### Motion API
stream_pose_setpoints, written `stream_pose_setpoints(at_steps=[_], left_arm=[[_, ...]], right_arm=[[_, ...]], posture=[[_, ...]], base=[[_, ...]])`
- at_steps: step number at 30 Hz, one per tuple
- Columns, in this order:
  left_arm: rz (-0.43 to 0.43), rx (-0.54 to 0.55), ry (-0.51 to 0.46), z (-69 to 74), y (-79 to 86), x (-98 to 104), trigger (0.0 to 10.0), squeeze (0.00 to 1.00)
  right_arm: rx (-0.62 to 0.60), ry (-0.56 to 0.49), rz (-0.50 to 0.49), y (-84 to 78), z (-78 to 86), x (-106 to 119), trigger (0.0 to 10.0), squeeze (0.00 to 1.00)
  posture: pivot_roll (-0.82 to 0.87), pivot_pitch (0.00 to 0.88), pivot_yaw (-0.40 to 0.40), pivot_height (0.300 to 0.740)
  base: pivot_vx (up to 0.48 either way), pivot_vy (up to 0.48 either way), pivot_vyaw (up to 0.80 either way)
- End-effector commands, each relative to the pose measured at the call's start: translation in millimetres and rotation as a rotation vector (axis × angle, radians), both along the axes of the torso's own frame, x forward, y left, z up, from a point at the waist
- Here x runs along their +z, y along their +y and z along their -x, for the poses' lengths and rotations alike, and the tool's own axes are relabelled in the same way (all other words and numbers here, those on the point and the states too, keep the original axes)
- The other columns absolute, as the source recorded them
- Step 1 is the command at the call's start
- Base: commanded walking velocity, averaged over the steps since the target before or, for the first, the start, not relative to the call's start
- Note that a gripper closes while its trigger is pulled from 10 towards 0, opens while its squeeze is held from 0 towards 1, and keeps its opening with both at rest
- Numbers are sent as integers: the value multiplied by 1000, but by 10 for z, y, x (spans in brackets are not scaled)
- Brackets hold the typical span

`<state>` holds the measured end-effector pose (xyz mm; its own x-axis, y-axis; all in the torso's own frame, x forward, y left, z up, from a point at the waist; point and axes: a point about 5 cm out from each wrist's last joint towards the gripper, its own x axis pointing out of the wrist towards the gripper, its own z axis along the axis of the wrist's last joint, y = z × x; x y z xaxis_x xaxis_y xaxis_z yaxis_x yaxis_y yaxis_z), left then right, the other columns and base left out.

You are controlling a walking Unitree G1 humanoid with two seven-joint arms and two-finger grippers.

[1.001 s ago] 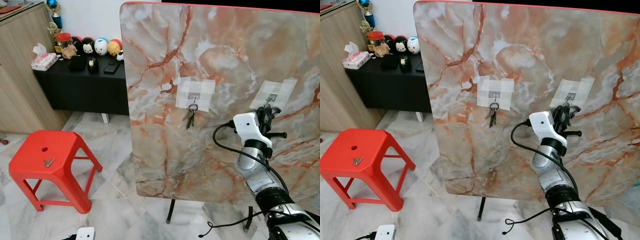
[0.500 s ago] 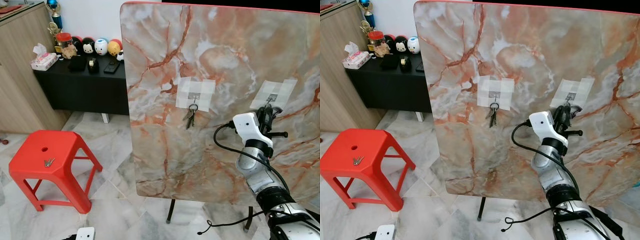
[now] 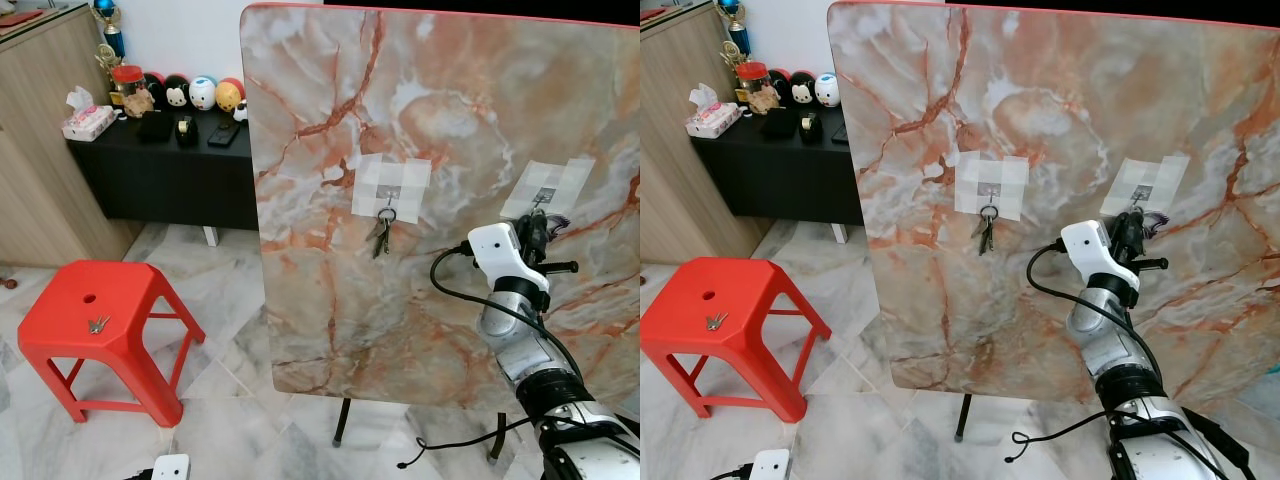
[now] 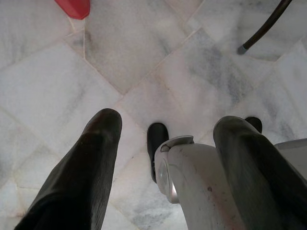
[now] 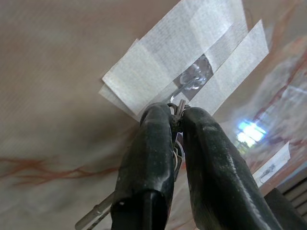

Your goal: Hang keys on a hook

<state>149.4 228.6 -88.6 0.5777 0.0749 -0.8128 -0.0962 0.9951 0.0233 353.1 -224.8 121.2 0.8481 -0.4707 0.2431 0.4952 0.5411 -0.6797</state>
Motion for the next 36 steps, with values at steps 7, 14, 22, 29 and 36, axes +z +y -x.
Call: stream_pose_setpoints(at_steps=[7,14,22,29,36], left_arm=[[-8,1,12,38,17,-12,10000,0],[-9,0,12,39,16,-12,10000,0],[-8,2,12,42,17,-13,10000,0],[-9,2,13,45,22,-13,10000,0],[-10,-1,14,45,24,-13,10000,0]], right_arm=[[28,4,15,25,-44,60,10000,0],[42,-38,-7,28,-44,103,10000,976],[38,-80,-7,20,-19,130,10000,1000],[83,-103,-7,61,63,80,10000,1000],[281,-63,-76,289,426,-270,10000,0]], posture=[[33,0,-53,740],[34,0,-53,740],[36,0,-51,740],[36,0,-53,740],[34,0,-53,740]], base=[[0,0,0],[0,0,0],[0,0,0],[0,0,0],[0,0,0]])
